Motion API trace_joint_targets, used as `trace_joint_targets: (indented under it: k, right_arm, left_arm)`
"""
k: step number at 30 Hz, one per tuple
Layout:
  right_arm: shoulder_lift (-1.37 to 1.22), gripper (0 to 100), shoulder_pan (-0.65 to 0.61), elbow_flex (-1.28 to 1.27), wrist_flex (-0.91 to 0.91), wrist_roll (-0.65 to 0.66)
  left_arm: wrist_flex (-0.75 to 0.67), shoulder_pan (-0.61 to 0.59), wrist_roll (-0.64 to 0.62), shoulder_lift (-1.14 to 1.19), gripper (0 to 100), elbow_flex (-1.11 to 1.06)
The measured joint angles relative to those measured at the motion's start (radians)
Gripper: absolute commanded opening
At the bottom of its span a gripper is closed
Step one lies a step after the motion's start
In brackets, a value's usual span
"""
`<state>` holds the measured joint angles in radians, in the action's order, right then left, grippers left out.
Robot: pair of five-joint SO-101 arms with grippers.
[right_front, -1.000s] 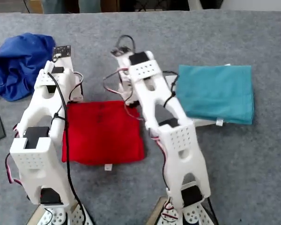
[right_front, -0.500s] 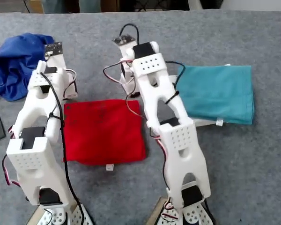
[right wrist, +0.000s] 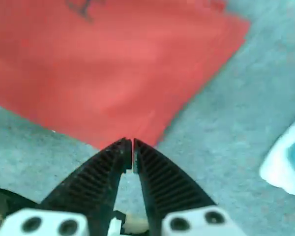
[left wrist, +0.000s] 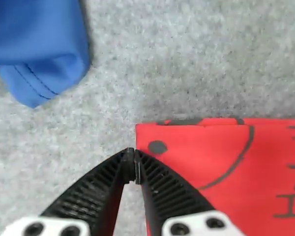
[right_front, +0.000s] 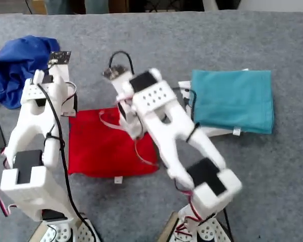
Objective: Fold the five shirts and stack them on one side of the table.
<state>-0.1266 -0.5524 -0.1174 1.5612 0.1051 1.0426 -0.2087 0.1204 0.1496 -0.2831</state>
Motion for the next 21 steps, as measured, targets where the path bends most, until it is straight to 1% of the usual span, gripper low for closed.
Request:
trace_joint_targets:
  k: [5,7,9,13,17,19,21]
  right_arm:
    - [0.020,1.6,-0.002,-0.373,-0.267,0.000]
    - [0.029,1.6,-0.002,-0.471,-0.365,-0.002]
    - [0.064,1.6,-0.002,-0.522,-0.417,0.000]
    - [0.077,1.8,-0.002,-0.540,-0.433,0.000]
    - [0.069,1.8,-0.002,-0.486,-0.358,-0.002]
    - [0.083,1.8,0.005,-0.451,-0.295,0.000]
    - [0.132,1.8,0.038,-0.402,-0.232,0.000]
  left_arm:
    - [-0.183,0.000,0.000,-0.006,3,-0.152]
    - [-0.230,0.000,-0.014,-0.006,3,-0.178]
    - [-0.249,0.000,-0.055,-0.006,3,-0.178]
    - [-0.261,0.000,-0.094,-0.006,3,-0.186]
    - [-0.250,0.000,-0.094,-0.006,3,-0.183]
    - [-0.183,0.000,-0.071,-0.028,3,-0.169]
    - [-0.098,0.000,-0.060,-0.086,3,-0.161]
